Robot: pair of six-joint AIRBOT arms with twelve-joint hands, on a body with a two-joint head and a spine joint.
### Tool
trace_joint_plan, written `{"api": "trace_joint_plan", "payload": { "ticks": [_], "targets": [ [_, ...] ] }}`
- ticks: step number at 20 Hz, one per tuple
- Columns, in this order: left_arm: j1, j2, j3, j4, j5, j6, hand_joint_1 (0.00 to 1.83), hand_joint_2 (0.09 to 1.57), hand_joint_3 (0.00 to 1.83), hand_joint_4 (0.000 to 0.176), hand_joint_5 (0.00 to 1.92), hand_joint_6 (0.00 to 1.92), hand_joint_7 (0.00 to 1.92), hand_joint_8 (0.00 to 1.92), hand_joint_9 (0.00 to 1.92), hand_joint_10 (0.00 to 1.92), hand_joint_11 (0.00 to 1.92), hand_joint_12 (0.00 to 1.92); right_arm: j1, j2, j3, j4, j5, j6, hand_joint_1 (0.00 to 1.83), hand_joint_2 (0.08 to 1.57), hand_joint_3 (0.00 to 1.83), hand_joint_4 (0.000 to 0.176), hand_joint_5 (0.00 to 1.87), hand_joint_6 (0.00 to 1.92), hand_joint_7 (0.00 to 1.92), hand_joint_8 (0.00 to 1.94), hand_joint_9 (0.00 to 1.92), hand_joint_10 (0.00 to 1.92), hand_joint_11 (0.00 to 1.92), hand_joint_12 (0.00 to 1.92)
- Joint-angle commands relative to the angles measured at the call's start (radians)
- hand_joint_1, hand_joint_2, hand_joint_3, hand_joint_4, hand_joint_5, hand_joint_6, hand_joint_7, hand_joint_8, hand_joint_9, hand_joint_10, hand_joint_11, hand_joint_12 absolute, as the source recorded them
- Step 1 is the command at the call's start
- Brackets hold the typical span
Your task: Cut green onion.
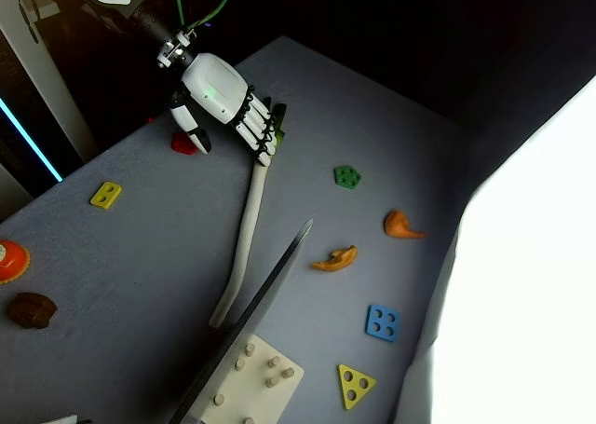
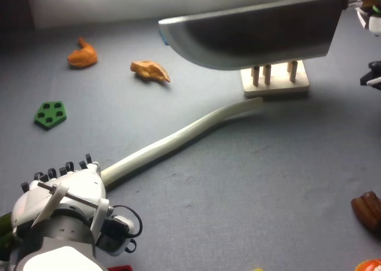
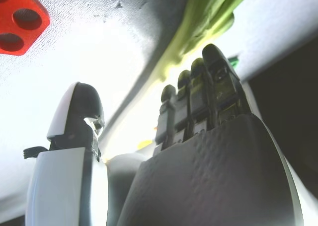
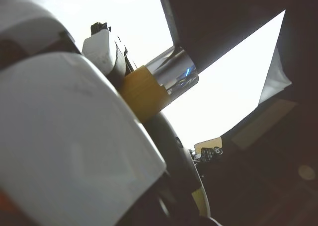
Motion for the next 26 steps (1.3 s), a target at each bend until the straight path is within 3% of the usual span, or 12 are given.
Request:
{"api": "trace_joint_plan", "payload": {
  "ticks": [1, 5, 10, 15, 16, 20, 23, 26],
  "targets": [
    [0.002, -0.001, 0.002, 0.067, 0.059, 0.001, 0.8, 1.25, 0.0, 0.05, 0.08, 0.0, 0.15, 0.0, 0.13, 0.01, 0.0, 0.61, 0.017, 0.019, 0.01, 0.013, 0.138, 0.016, 1.56, 0.98, 0.53, 0.176, 1.48, 1.92, 1.64, 1.94, 1.71, 1.92, 1.77, 1.92],
    [0.003, -0.002, 0.002, 0.067, 0.059, 0.001, 0.88, 1.21, 0.0, 0.046, 0.16, 0.02, 0.12, 0.0, 0.1, 0.0, 0.0, 0.49, 0.037, 0.038, -0.005, 0.013, 0.131, 0.022, 1.54, 1.0, 0.53, 0.176, 1.47, 1.92, 1.64, 1.94, 1.71, 1.92, 1.76, 1.92],
    [0.003, -0.007, 0.006, 0.067, 0.059, 0.001, 0.9, 1.21, 0.0, 0.041, 0.19, 0.02, 0.14, 0.0, 0.11, 0.0, 0.0, 0.55, 0.089, 0.108, -0.092, -0.016, 0.109, -0.01, 1.56, 1.0, 0.52, 0.176, 1.45, 1.92, 1.62, 1.94, 1.7, 1.92, 1.75, 1.92],
    [0.009, -0.009, 0.006, 0.066, 0.059, 0.001, 0.91, 1.2, 0.0, 0.044, 0.21, 0.01, 0.21, 0.02, 0.14, 0.01, 0.0, 0.51, 0.128, 0.206, -0.279, -0.017, 0.117, -0.187, 1.57, 0.98, 0.51, 0.176, 1.43, 1.92, 1.63, 1.94, 1.7, 1.92, 1.74, 1.92],
    [0.011, -0.009, 0.006, 0.066, 0.058, 0.001, 0.91, 1.2, 0.0, 0.046, 0.2, 0.0, 0.21, 0.02, 0.14, 0.01, 0.0, 0.51, 0.128, 0.226, -0.333, 0.006, 0.124, -0.268, 1.58, 0.98, 0.5, 0.176, 1.42, 1.92, 1.63, 1.94, 1.69, 1.92, 1.74, 1.92],
    [0.016, -0.009, 0.0, 0.061, 0.058, 0.001, 0.82, 1.24, 0.0, 0.057, 0.12, 0.0, 0.13, 0.0, 0.1, 0.0, 0.0, 0.43, 0.145, 0.275, -0.468, 0.125, 0.153, -0.44, 1.59, 0.98, 0.5, 0.176, 1.42, 1.92, 1.62, 1.94, 1.69, 1.92, 1.74, 1.92],
    [0.02, -0.01, -0.006, 0.055, 0.058, 0.001, 0.9, 1.19, 0.0, 0.047, 0.17, 0.01, 0.16, 0.01, 0.13, 0.01, 0.0, 0.54, 0.132, 0.28, -0.566, 0.201, 0.307, -0.57, 1.57, 0.99, 0.49, 0.176, 1.43, 1.92, 1.63, 1.94, 1.71, 1.92, 1.75, 1.92],
    [0.028, -0.012, -0.015, 0.05, 0.058, 0.001, 0.91, 1.19, 0.0, 0.045, 0.2, 0.01, 0.18, 0.0, 0.14, 0.01, 0.0, 0.51, 0.118, 0.279, -0.641, 0.263, 0.408, -0.658, 1.58, 0.99, 0.49, 0.176, 1.44, 1.92, 1.64, 1.94, 1.71, 1.92, 1.75, 1.92]
  ]
}}
